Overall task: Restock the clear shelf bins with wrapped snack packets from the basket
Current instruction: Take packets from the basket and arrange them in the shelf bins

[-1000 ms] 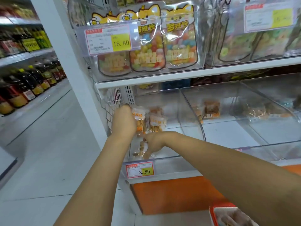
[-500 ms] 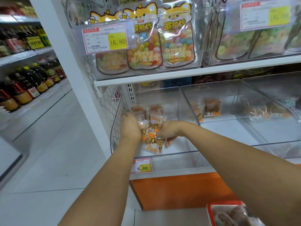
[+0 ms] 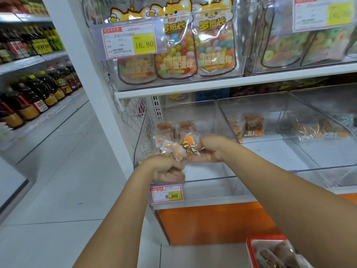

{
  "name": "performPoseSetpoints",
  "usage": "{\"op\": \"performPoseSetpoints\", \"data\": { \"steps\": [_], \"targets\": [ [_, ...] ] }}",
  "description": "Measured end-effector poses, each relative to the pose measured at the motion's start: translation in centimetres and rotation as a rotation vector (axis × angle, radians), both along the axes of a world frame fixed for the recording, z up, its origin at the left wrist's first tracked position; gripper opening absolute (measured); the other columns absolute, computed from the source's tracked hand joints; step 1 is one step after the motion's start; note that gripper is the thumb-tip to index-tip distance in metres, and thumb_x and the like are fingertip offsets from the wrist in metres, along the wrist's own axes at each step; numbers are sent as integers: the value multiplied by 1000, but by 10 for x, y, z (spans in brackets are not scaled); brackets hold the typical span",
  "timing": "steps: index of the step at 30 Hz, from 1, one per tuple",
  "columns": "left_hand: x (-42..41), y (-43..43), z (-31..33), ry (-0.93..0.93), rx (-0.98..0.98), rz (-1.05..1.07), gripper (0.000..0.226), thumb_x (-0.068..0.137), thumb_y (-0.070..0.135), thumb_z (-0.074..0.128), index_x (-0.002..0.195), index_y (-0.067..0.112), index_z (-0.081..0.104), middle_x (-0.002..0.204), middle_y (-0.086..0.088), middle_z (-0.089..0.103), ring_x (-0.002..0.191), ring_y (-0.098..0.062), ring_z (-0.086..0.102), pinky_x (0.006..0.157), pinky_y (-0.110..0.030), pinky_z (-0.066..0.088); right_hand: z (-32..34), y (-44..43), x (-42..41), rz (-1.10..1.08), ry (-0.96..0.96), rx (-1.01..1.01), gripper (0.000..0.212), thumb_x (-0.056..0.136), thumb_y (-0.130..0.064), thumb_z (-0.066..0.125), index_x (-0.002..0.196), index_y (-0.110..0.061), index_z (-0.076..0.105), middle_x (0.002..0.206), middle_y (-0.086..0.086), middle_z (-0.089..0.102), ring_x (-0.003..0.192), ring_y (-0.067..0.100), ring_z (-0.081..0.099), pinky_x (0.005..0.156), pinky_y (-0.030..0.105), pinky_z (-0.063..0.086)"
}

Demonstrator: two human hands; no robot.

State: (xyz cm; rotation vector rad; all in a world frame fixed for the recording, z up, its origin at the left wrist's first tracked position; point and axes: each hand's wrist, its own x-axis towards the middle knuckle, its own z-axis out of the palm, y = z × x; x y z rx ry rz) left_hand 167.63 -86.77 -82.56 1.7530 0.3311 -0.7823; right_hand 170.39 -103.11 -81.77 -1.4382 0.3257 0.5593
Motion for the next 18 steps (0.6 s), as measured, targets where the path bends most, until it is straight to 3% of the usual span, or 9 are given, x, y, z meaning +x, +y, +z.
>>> {"op": "performPoseSetpoints", "data": {
  "steps": [1, 3, 6, 8, 10, 12, 14, 16, 18],
  "targets": [
    [-2, 0, 1, 8, -142, 24, 17, 90, 17, 63, 100, 4, 59, 83, -18, 71, 72, -21, 71, 66, -28, 58, -1, 0, -1, -16, 36, 118, 24, 95, 12, 33, 89, -1, 52, 65, 13, 66, 51, 22, 65, 71, 40, 56],
    [-2, -2, 1, -25, -295, 109, 27, 90, 30, 61, 100, 6, 61, 95, -19, 68, 84, -24, 68, 75, -31, 57, -4, 3, -4, 48, 34, 113, 24, 95, 10, 36, 84, -3, 54, 54, 7, 66, 46, 17, 65, 77, 40, 54],
    [-3, -4, -1, -109, -244, 231, 27, 81, 35, 70, 88, 9, 63, 86, -12, 68, 79, -21, 65, 78, -34, 56, -5, 6, -9, 194, -80, -159, 22, 90, 5, 55, 76, -11, 57, 56, 0, 65, 59, 12, 61, 71, 28, 51],
    [-2, 0, -1, -215, -135, 276, 22, 76, 25, 77, 83, 9, 64, 77, -9, 70, 72, -20, 65, 76, -37, 58, -7, 6, -9, 287, -116, -367, 21, 88, 4, 61, 75, -12, 57, 66, 3, 62, 66, 14, 56, 68, 24, 48],
    [1, 7, 5, -365, 98, 226, 19, 76, 16, 79, 83, 9, 63, 82, -10, 70, 77, -24, 66, 80, -39, 58, -10, 7, -6, 331, -51, -479, 19, 90, 7, 56, 78, -8, 54, 74, 8, 58, 69, 16, 55, 72, 26, 50],
    [1, 10, 15, -458, 527, -7, 29, 75, 20, 80, 93, 7, 62, 94, -11, 68, 87, -26, 66, 83, -33, 55, -15, 7, 1, 237, 15, -473, 20, 92, 14, 44, 79, -1, 49, 76, 15, 54, 70, 21, 57, 79, 34, 53],
    [-2, 4, 23, -433, 925, -291, 41, 76, 22, 78, 108, 4, 59, 106, -11, 66, 97, -26, 64, 82, -31, 52, -19, 9, 6, 115, 64, -361, 20, 92, 13, 36, 79, 2, 45, 75, 17, 55, 74, 23, 63, 75, 35, 56],
    [-1, -1, 23, -404, 1127, -432, 45, 79, 21, 76, 116, 4, 56, 116, -10, 63, 106, -25, 62, 85, -30, 50, -20, 16, 6, 75, 119, -220, 18, 92, 10, 36, 81, 2, 48, 70, 18, 62, 71, 25, 69, 77, 36, 56],
    [3, -1, 18, -428, 1185, -411, 39, 82, 14, 72, 117, 4, 57, 119, -11, 62, 109, -25, 60, 83, -29, 48, -20, 26, 6, 102, 130, -178, 20, 91, 8, 39, 79, -1, 52, 66, 17, 64, 72, 26, 69, 82, 37, 54]
  ]
}}
